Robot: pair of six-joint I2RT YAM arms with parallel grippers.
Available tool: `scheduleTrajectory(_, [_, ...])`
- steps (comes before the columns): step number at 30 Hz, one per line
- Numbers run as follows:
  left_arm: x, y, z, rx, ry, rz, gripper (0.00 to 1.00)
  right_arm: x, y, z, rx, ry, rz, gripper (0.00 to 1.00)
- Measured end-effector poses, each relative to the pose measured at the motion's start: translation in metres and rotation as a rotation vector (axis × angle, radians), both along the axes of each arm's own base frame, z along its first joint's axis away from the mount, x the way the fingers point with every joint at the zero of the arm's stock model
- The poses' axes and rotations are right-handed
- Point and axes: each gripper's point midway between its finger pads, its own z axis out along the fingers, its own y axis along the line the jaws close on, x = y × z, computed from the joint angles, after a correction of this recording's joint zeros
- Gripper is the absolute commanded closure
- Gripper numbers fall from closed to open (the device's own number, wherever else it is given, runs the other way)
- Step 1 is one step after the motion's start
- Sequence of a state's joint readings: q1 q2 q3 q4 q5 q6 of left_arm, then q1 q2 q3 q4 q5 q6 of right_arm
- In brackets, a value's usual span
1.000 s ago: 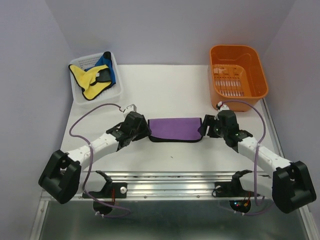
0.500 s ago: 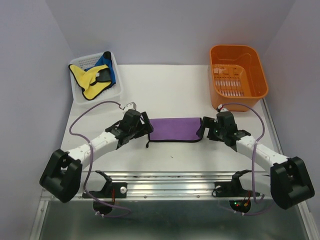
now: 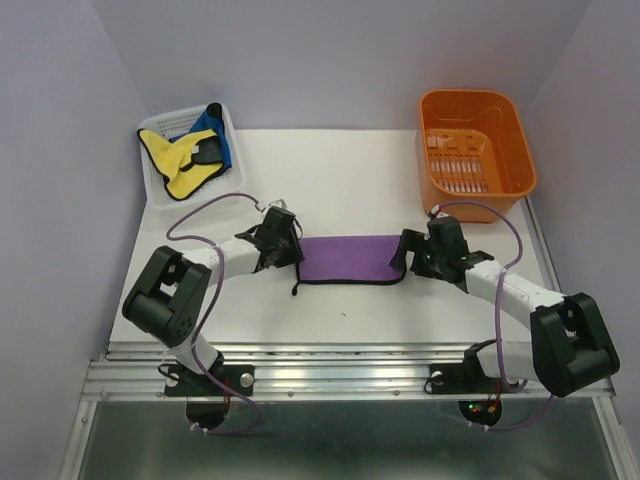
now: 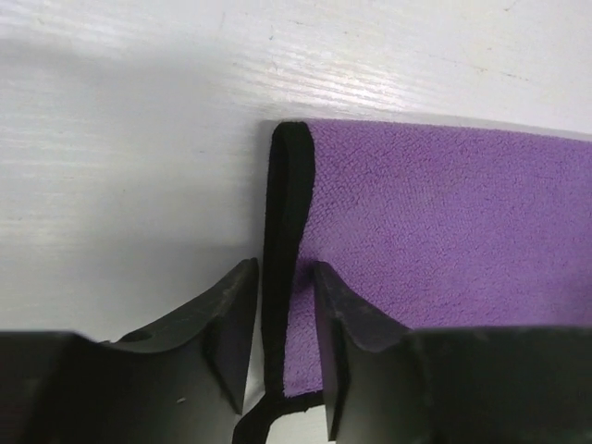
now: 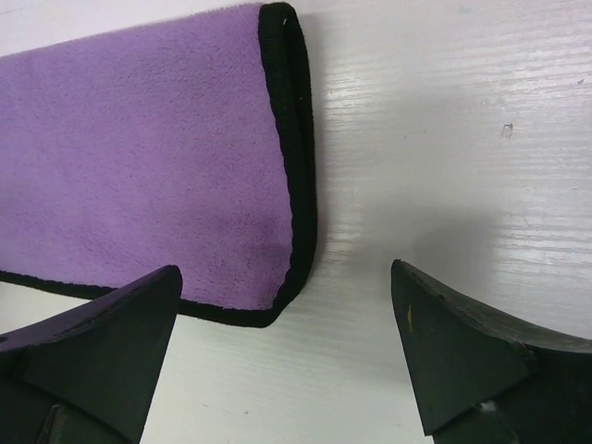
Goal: Fold and stack the towels
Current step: Fold the towel
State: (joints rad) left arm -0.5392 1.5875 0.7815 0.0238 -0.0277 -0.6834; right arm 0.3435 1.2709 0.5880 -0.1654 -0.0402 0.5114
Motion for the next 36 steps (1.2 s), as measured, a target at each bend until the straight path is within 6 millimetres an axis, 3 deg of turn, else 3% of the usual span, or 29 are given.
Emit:
scheduleTrajectory(2, [0.004,-0.002,-0.001,0.000,-0.001,-0.002,0.68,0.000,0.000,0.000,0.000,0.000,-0.004,0.02])
scheduleTrajectory(5, [0.007,-0.004,-0.003,0.002,-0.001,-0.004,1.00,0.001,0.000,0.000,0.001,0.000,-0.007,0.05])
scheduleTrajectory(11, [0.011,-0.016,-0.003,0.017,-0.020,-0.020,1.00,0.004,0.001,-0.001,0.003,-0.006,-0.007,0.08])
scheduleTrajectory(14, [0.008,-0.015,-0.004,0.052,-0.018,-0.012,1.00,0.004,0.000,-0.007,-0.008,0.010,-0.009,0.27])
scheduleTrajectory(17, [0.006,-0.006,-0.004,0.112,-0.001,0.015,1.00,0.004,-0.001,-0.013,-0.017,0.022,-0.007,0.36])
scheduleTrajectory(21, [0.004,0.007,-0.003,0.178,0.018,0.046,1.00,0.005,-0.001,-0.019,-0.026,0.034,-0.002,0.56])
scheduleTrajectory(24, [-0.001,0.013,-0.001,0.200,0.034,0.050,1.00,0.007,0.001,-0.021,-0.024,0.031,0.006,0.62])
scheduleTrajectory(36, [-0.004,0.020,0.051,0.160,-0.063,0.069,1.00,0.011,0.031,-0.020,0.101,0.020,0.112,0.78])
